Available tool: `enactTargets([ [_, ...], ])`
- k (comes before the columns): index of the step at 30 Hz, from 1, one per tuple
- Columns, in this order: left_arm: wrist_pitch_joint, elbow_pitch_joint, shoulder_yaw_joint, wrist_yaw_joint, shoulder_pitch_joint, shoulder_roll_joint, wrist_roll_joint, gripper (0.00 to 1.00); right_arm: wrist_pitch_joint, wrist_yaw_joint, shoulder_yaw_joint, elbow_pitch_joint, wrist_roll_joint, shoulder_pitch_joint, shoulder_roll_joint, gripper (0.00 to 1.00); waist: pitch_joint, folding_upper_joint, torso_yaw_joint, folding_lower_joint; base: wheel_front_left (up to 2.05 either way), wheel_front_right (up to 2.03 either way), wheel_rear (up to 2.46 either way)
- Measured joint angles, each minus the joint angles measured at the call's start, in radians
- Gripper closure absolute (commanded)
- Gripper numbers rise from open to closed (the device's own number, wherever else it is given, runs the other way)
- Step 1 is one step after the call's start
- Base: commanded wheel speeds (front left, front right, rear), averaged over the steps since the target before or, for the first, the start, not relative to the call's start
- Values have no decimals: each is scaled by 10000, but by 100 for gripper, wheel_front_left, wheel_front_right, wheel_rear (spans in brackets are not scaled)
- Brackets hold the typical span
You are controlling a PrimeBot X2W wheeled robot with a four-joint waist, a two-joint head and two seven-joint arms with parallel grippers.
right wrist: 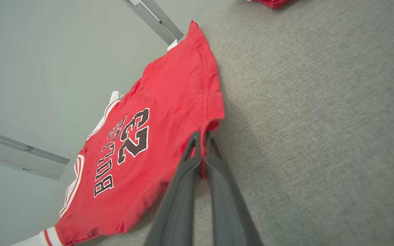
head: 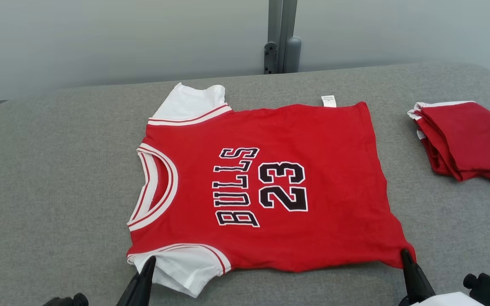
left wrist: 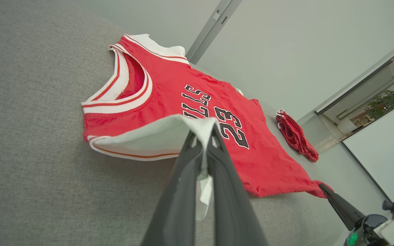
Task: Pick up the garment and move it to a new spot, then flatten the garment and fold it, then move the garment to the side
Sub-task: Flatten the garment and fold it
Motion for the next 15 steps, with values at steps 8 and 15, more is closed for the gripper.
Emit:
enactTargets([
  [8, -104, 786, 115, -123, -1430, -313, -123, 100, -314, 0, 186, 318, 403, -681, 25, 100, 170, 0, -130, 0, 0, 0, 0],
  [15, -211, 2546, 8, -257, -3522, -669, -142, 100, -408, 0, 199, 1020, 600, -1919, 88, 100, 598, 0, -231, 0, 0, 0, 0],
])
